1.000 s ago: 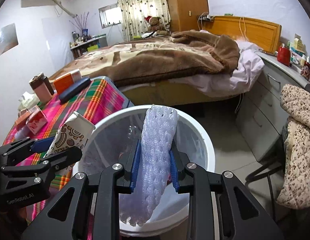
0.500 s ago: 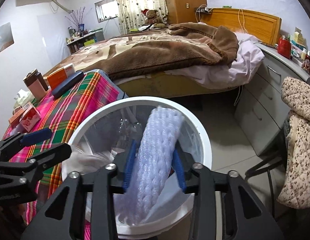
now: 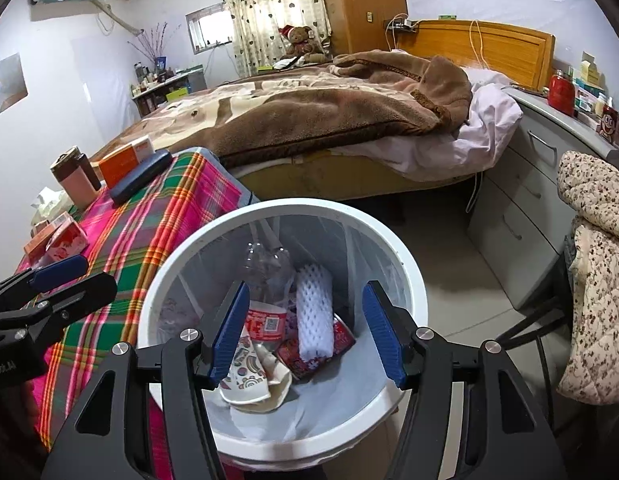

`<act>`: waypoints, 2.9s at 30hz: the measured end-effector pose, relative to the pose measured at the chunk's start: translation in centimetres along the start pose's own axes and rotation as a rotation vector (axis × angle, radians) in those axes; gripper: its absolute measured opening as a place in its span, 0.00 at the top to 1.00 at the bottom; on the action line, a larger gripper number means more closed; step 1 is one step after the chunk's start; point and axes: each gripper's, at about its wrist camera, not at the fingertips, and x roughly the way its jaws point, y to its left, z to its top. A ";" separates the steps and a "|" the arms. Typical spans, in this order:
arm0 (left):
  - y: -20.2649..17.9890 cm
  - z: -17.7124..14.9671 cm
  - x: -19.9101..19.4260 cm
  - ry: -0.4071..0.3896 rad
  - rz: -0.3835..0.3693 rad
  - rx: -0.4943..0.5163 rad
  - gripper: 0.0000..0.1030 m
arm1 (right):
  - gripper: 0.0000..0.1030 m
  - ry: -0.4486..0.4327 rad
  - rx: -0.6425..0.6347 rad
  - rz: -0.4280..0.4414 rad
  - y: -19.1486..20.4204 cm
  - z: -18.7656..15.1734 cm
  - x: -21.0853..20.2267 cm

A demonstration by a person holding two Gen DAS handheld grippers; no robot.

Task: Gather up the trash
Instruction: 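Move both tools back over the table toward the remaining trash, then grasp the white cup with the left gripper while the right gripper grasps the strawberry milk carton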

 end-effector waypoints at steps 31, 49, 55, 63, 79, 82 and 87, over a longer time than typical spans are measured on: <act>16.5 -1.5 -9.5 -0.157 0.236 -0.240 0.25 | 0.30 -0.097 -0.054 0.189 10.6 1.1 0.3; 27.4 -1.9 -12.1 -0.171 0.377 -0.348 0.25 | 0.30 -0.016 -0.160 0.279 19.6 2.0 4.2; 30.2 -1.8 -11.0 -0.147 0.365 -0.382 0.25 | 0.30 0.015 -0.164 0.296 21.9 2.2 5.5; 32.3 -0.8 -9.1 -0.121 0.364 -0.370 0.25 | 0.30 0.058 -0.169 0.318 24.8 2.5 7.6; 36.6 -0.1 -5.3 -0.054 0.325 -0.400 0.25 | 0.30 0.138 -0.119 0.366 28.7 4.0 11.0; 37.2 -0.2 -5.1 -0.051 0.332 -0.414 0.25 | 0.30 0.163 -0.103 0.387 29.3 4.2 11.7; 38.3 -0.4 -5.0 -0.039 0.343 -0.437 0.25 | 0.28 0.184 -0.068 0.400 29.9 4.3 12.6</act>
